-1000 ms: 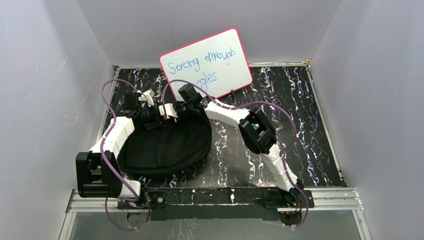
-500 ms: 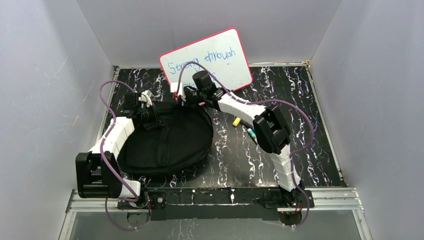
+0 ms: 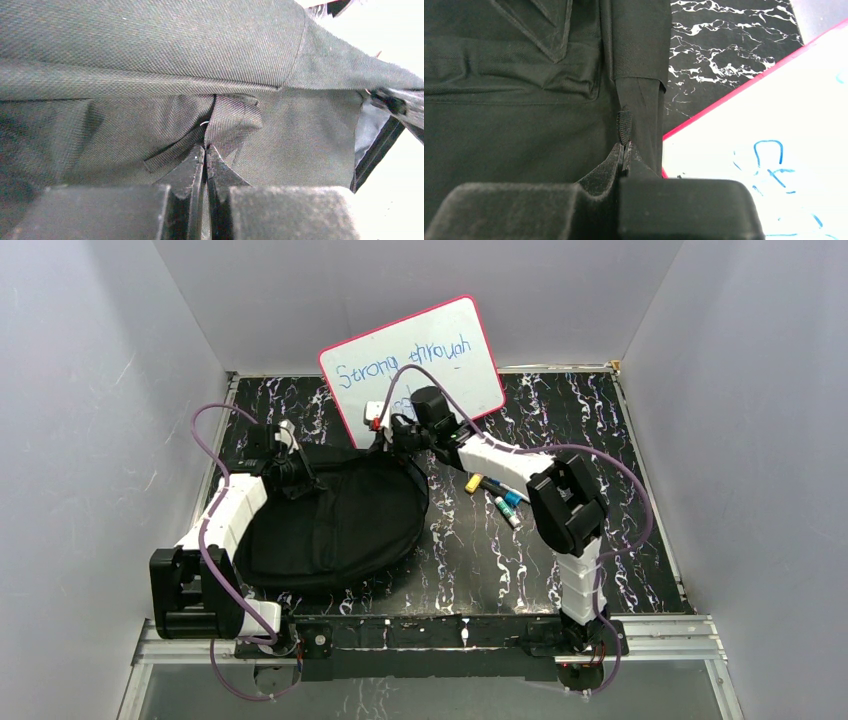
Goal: Pack the student bag
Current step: Zip the student bag at the center of the board.
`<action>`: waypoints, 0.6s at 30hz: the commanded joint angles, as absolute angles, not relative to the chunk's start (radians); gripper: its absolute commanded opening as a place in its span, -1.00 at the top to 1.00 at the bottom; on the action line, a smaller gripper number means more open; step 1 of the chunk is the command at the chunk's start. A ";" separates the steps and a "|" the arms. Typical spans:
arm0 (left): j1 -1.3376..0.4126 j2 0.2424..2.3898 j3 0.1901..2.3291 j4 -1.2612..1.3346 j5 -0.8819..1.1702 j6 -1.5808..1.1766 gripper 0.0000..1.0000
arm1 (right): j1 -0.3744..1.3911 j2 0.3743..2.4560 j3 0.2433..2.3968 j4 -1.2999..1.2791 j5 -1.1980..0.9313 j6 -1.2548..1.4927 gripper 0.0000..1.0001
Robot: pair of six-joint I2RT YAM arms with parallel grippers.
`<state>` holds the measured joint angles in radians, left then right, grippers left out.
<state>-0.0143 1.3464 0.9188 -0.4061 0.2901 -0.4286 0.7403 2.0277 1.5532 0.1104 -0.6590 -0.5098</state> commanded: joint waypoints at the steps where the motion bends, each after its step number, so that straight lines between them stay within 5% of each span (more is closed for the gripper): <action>1: 0.040 1.318 0.959 -0.447 0.236 -0.443 1.00 | 0.706 1.907 1.485 0.225 -0.673 -0.437 1.00; 18: 0.105 1.322 1.000 -0.475 0.215 -0.428 1.00 | 0.664 1.614 1.086 0.397 -0.480 -0.200 1.00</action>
<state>0.0746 1.3468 0.9573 -0.4484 0.2840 -0.4458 0.6739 1.7187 1.1522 0.2836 -0.5545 -0.3073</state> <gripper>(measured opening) 0.009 0.013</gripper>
